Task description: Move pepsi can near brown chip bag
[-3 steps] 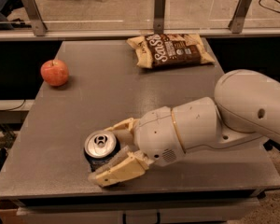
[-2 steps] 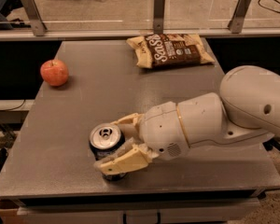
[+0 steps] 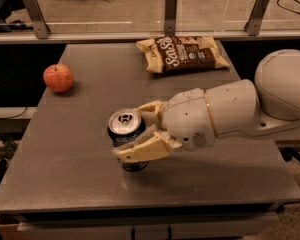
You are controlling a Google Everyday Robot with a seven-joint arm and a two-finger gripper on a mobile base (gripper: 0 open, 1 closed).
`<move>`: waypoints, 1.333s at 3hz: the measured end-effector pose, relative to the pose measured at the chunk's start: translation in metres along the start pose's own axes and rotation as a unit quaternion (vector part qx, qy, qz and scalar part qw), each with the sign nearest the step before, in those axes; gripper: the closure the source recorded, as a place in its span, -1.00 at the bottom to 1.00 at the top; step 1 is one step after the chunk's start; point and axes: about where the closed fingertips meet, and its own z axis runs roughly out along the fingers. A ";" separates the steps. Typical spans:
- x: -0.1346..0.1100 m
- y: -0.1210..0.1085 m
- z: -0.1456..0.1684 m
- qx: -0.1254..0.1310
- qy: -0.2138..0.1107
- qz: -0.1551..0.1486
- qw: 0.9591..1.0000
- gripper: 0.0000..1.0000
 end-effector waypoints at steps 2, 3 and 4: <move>-0.001 0.003 -0.004 0.005 0.011 0.003 1.000 1.00; -0.002 -0.021 -0.043 0.062 0.007 -0.006 0.998 1.00; 0.003 -0.064 -0.098 0.130 0.004 -0.016 0.991 1.00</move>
Offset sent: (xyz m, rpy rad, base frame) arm -0.0032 -0.0118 0.0024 -0.0395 0.0125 -0.0366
